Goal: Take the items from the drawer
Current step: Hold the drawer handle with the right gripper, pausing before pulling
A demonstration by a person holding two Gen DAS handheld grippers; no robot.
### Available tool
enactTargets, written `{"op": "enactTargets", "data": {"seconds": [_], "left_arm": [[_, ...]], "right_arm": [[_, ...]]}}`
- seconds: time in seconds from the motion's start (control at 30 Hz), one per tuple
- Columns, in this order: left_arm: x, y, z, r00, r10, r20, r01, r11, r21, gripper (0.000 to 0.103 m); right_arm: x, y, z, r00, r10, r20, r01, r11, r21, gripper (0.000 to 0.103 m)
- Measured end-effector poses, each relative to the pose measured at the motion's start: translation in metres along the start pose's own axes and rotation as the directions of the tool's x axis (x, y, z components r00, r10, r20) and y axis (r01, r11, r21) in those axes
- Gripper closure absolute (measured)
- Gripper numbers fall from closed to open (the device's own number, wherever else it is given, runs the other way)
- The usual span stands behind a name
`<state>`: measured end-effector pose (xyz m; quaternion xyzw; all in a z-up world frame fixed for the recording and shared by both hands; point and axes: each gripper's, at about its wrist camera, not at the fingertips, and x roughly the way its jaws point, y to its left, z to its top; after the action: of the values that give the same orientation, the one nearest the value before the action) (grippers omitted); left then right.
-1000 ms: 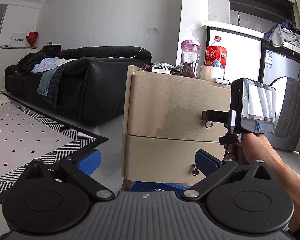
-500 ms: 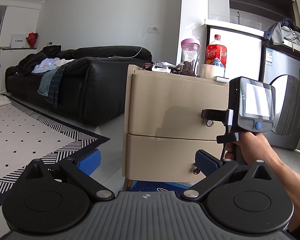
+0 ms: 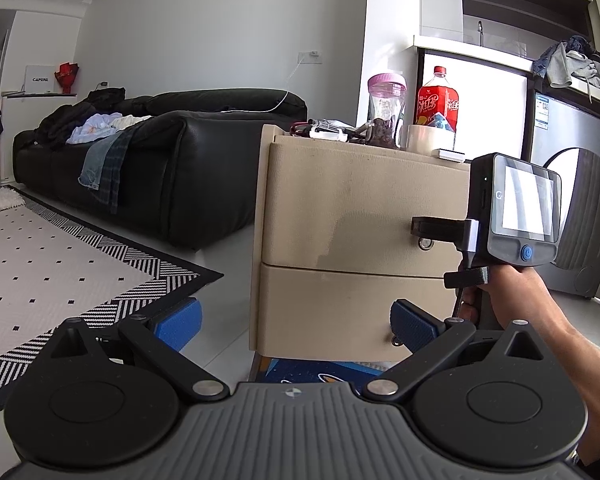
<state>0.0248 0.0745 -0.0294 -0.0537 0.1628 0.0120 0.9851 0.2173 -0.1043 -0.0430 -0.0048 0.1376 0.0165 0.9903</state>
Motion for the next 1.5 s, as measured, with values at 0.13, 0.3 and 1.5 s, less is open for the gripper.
{"op": "enactTargets", "data": {"seconds": [0.13, 0.3, 1.5], "left_arm": [[0.0023, 0.0019, -0.0015, 1.000, 0.005, -0.006, -0.005, 1.000, -0.001, 0.000], [0.0026, 0.0007, -0.0018, 1.000, 0.001, -0.005, -0.001, 1.000, 0.000, 0.000], [-0.0009, -0.0007, -0.0010, 1.000, -0.002, 0.001, 0.002, 1.000, 0.007, 0.000]], "right_arm": [[0.0000, 0.0006, -0.0002, 1.000, -0.001, 0.001, 0.001, 1.000, -0.007, 0.087], [0.0004, 0.0011, -0.0005, 1.000, -0.003, 0.004, 0.003, 1.000, -0.003, 0.086], [0.0005, 0.0031, -0.0042, 0.999, -0.013, 0.036, 0.014, 1.000, -0.008, 0.086]]}}
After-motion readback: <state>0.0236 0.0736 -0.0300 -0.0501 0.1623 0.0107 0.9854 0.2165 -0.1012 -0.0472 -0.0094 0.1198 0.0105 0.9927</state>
